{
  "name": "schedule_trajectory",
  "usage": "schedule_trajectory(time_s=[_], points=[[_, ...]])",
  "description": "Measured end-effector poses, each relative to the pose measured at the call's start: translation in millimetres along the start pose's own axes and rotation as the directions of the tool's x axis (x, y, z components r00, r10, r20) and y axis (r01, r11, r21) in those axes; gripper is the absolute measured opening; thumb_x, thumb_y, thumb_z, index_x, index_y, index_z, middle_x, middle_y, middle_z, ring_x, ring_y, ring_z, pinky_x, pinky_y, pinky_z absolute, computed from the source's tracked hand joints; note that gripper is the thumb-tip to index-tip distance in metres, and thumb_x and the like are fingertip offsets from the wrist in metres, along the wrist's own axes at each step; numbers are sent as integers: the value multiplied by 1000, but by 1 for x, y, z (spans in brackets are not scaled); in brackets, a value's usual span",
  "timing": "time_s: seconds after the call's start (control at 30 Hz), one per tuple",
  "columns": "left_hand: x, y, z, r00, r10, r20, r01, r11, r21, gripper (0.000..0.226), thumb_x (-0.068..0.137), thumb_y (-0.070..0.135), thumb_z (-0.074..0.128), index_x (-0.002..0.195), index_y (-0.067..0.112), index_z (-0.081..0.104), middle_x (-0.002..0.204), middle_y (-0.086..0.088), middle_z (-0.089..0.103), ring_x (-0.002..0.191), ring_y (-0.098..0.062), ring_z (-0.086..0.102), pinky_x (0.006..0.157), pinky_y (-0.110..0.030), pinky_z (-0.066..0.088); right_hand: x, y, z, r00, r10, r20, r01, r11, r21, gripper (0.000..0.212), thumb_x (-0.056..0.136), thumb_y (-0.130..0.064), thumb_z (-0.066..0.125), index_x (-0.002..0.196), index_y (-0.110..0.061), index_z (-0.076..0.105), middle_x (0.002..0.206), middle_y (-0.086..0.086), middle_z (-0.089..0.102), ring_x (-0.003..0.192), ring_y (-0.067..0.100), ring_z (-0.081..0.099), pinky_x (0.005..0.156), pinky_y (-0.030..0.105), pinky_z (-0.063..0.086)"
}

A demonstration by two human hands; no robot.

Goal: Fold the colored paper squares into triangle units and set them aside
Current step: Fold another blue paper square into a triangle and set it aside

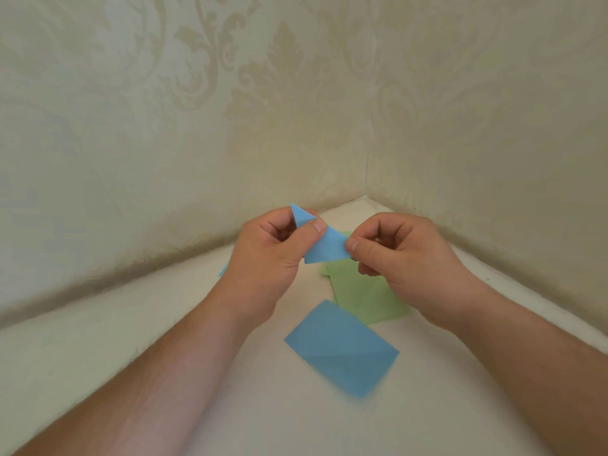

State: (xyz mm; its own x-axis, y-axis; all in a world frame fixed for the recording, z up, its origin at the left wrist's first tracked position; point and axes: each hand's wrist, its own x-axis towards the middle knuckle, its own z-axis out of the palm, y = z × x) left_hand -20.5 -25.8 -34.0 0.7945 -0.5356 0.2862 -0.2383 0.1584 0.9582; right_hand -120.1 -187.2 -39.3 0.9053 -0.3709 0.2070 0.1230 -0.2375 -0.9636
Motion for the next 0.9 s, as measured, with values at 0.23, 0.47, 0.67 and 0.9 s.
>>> schedule_trajectory(time_s=[0.23,0.47,0.67,0.9], points=[[1,-2,-1,1000,-23,12,23,1000,14,14,95,15,71,81,15,73,76,1,66,78,-18,58,80,-41,46,0,0,-2,1000,-16,2,16,1000,-6,22,89,-13,76,69,-16,68,62,-1,62,62,16,49,55,31,37],[4,-2,-6,999,-28,-14,28,999,-15,13,89,24,70,81,14,73,78,-5,62,79,-23,55,79,-43,44,1,1,0,1000,4,-8,-4,1000,6,16,86,-30,80,74,-23,72,66,0,65,66,16,58,66,42,43],[4,-2,-6,1000,-23,-9,23,1000,6,15,88,27,71,82,13,73,79,-6,61,80,-23,53,80,-43,42,-1,-2,-2,1000,-9,-2,9,998,-68,22,85,-29,81,70,-20,68,63,3,65,63,16,55,51,25,39],[3,0,-4,1000,-8,-21,8,1000,-1,15,98,8,65,85,10,71,73,3,67,70,-12,62,68,-24,51,2,0,-6,999,-20,-36,18,998,-55,23,83,-31,83,67,-24,68,61,4,66,62,19,57,62,38,42]])
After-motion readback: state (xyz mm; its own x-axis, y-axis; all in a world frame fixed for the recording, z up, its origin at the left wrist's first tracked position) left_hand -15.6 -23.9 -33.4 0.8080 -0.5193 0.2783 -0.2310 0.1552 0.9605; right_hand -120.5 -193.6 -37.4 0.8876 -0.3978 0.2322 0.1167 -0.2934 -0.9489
